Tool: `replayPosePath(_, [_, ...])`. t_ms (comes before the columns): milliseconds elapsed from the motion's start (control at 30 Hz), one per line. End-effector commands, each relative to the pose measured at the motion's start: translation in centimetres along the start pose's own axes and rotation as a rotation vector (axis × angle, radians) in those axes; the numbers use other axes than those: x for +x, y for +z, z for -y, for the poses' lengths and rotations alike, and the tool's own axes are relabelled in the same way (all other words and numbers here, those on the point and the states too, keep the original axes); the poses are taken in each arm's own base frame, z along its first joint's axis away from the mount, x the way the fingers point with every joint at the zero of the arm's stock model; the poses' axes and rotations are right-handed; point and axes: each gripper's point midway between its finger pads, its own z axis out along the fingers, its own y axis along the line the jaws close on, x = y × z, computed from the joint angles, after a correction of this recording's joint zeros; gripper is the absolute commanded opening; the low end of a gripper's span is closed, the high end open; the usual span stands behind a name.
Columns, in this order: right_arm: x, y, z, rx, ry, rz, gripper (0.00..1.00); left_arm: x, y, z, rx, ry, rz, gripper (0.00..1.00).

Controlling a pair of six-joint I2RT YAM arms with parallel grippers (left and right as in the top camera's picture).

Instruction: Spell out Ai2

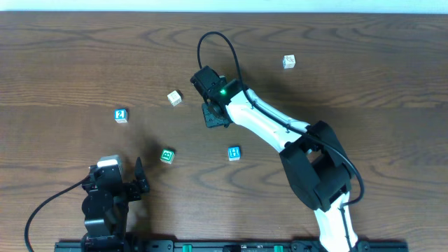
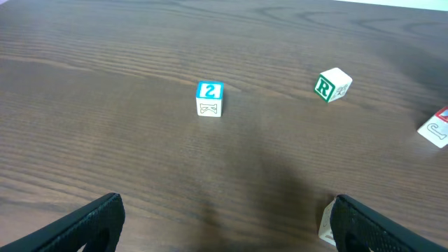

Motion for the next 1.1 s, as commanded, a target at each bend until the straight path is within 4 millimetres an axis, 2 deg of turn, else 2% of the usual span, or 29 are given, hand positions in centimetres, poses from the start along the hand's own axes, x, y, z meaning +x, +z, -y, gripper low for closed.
replayPosePath(0, [-0.2,0.3,0.7,0.028,0.02,0.012,0.02,0.6,0.3,-0.3,-0.014,0.0,-0.01,0.95])
replayPosePath(600, [-1.8,0.3,1.3,0.029,0.052,0.069,0.06,0.6,0.3,-0.3,-0.014,0.0,-0.01,0.95])
replayPosePath(800, [-2.0,0.2,1.2,0.026,0.053,0.073,0.02,0.6,0.3,-0.3,-0.014,0.0,-0.01,0.95])
replayPosePath(1000, [-4.0,-1.4,-0.2,-0.031,0.058,0.117,0.02,0.6,0.3,-0.3,-0.014,0.0,-0.01,0.95])
replayPosePath(1067, [-4.9,-2.3,-1.1,-0.067,0.046,0.132,0.07,0.6,0.3,-0.3,-0.014,0.0,-0.01,0.95])
